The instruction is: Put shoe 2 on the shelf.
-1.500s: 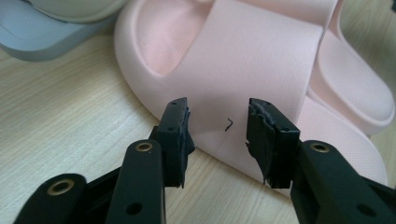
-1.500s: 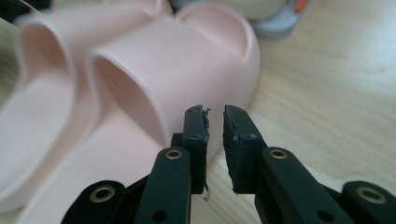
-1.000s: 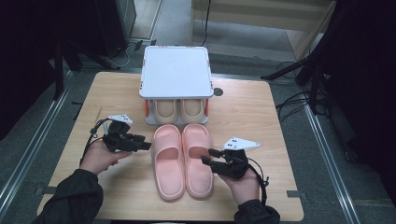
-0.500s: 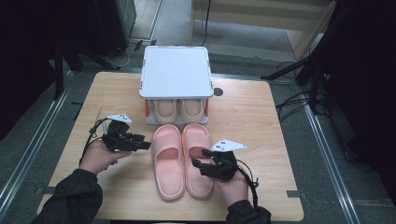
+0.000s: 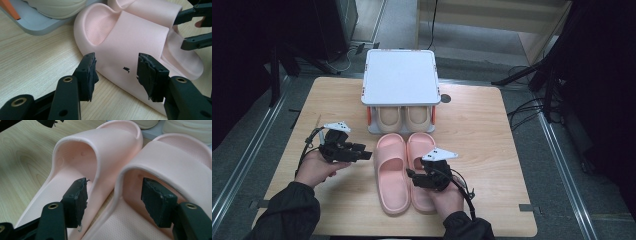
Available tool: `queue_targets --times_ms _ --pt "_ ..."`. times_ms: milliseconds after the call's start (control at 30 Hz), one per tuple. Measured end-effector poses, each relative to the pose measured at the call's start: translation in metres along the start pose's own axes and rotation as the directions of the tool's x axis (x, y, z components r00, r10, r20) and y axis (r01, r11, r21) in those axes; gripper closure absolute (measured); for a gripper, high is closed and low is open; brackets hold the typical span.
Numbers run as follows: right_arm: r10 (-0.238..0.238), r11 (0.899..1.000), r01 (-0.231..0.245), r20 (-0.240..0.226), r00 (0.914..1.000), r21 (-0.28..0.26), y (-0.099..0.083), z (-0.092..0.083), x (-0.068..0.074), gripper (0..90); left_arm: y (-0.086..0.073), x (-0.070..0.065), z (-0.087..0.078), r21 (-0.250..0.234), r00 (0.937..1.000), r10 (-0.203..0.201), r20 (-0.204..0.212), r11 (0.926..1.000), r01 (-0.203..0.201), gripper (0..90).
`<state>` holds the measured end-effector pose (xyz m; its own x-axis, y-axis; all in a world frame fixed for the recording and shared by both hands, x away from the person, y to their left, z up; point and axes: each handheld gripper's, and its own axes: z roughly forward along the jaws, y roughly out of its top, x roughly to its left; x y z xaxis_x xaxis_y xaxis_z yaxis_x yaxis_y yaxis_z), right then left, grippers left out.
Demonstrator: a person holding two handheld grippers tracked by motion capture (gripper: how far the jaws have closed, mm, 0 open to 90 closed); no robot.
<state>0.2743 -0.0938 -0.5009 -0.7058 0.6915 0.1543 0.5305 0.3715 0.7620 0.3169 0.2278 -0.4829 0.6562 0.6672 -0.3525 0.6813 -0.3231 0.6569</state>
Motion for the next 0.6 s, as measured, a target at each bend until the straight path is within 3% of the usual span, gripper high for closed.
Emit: queue_targets --times_ms 133,333,500,600 --pt "-0.002 1.000 0.002 0.009 1.0000 0.008 0.004 0.008 0.003 37.1 0.000 0.000 0.000 -0.003 1.0000 0.004 -0.006 1.0000 -0.004 49.3" --pt "0.032 0.999 -0.032 0.004 0.9995 0.006 0.008 0.019 0.007 36.6 -0.001 0.001 -0.001 0.000 1.0000 0.000 -0.006 1.0000 0.000 49.0" --pt "0.034 0.999 -0.034 0.043 0.9985 0.001 0.009 0.025 0.011 37.5 -0.001 0.001 -0.001 -0.001 1.0000 -0.003 -0.006 1.0000 0.003 48.6" --pt "0.067 0.998 -0.066 0.082 0.9944 -0.015 0.009 0.029 0.017 34.5 -0.001 0.002 -0.001 -0.002 1.0000 -0.007 -0.006 1.0000 0.007 48.0"
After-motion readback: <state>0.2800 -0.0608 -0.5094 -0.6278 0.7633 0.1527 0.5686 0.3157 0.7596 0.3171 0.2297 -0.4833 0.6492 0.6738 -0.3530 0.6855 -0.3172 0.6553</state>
